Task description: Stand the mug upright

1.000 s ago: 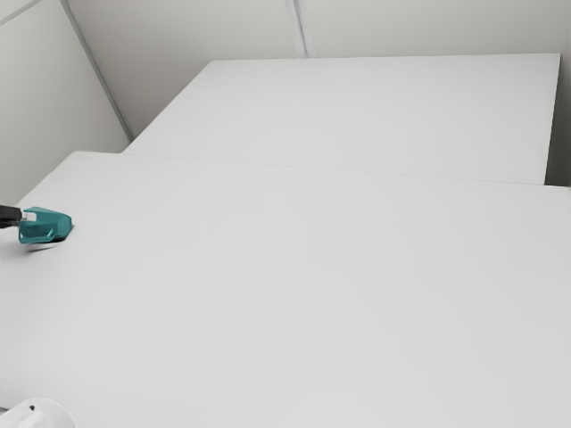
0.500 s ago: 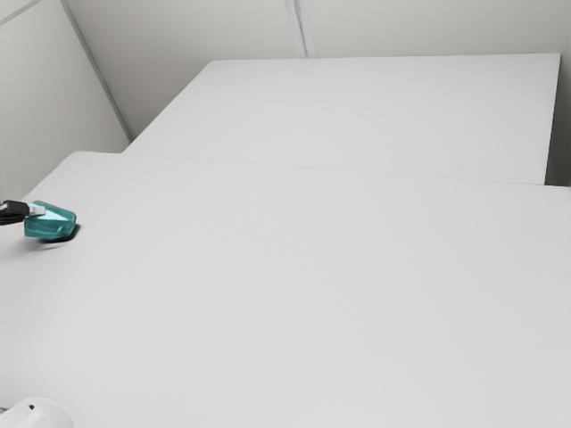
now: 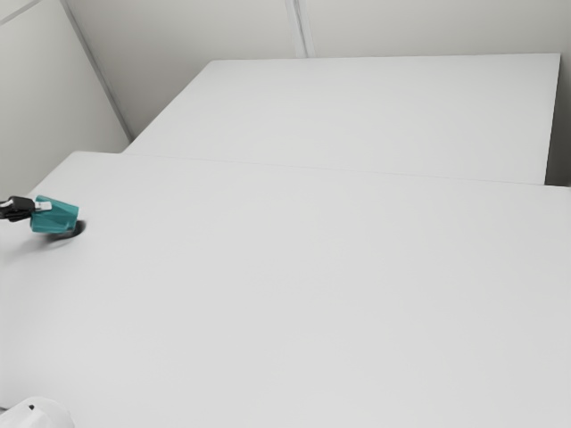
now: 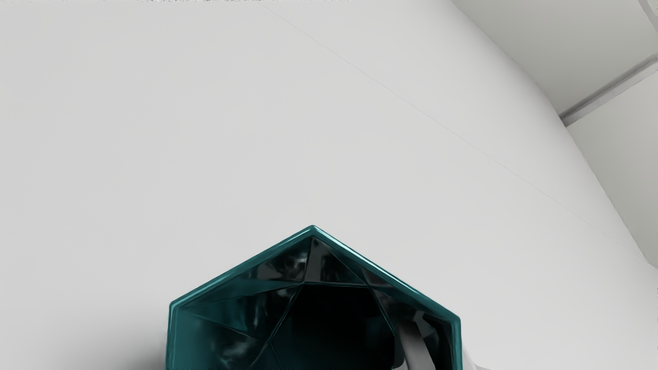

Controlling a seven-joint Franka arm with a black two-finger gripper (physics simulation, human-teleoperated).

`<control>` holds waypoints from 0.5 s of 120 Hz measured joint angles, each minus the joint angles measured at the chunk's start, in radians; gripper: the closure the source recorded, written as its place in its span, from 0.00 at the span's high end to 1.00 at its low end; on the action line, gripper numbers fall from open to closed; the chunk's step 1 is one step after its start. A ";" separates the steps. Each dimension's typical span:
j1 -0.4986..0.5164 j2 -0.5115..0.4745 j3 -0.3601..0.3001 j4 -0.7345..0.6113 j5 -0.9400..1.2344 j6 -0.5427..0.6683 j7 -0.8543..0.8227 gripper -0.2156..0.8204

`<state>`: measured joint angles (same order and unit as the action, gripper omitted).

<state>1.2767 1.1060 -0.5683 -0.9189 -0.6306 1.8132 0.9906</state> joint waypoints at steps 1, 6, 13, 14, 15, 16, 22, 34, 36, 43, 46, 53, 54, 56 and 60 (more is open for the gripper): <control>0.000 -0.002 0.000 -0.001 0.000 0.000 0.000 0.04; -0.002 -0.015 0.002 -0.005 0.000 -0.001 -0.002 0.04; -0.005 -0.048 0.006 -0.026 0.000 -0.002 -0.006 0.03; -0.005 -0.055 0.007 -0.030 0.000 -0.002 -0.006 0.03; -0.006 -0.062 0.008 -0.034 0.000 -0.003 -0.007 0.03; -0.006 -0.068 0.009 -0.038 0.000 -0.003 -0.007 0.03; -0.008 -0.118 0.013 -0.074 0.002 -0.003 -0.010 0.03; -0.017 -0.242 0.027 -0.163 0.011 -0.004 -0.015 0.03; -0.020 -0.257 0.032 -0.175 0.013 -0.004 -0.016 0.03; -0.035 -0.309 0.042 -0.212 0.032 -0.004 -0.019 0.03; -0.042 -0.332 0.045 -0.229 0.040 -0.004 -0.020 0.03; -0.051 -0.390 0.048 -0.281 0.053 -0.003 -0.024 0.03; -0.053 -0.398 0.048 -0.286 0.055 -0.003 -0.024 0.03; -0.054 -0.412 0.048 -0.296 0.058 -0.002 -0.025 0.03; -0.056 -0.445 0.049 -0.325 0.063 -0.002 -0.027 0.03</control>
<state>1.2204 0.6610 -0.5196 -1.2441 -0.5676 1.8112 0.9631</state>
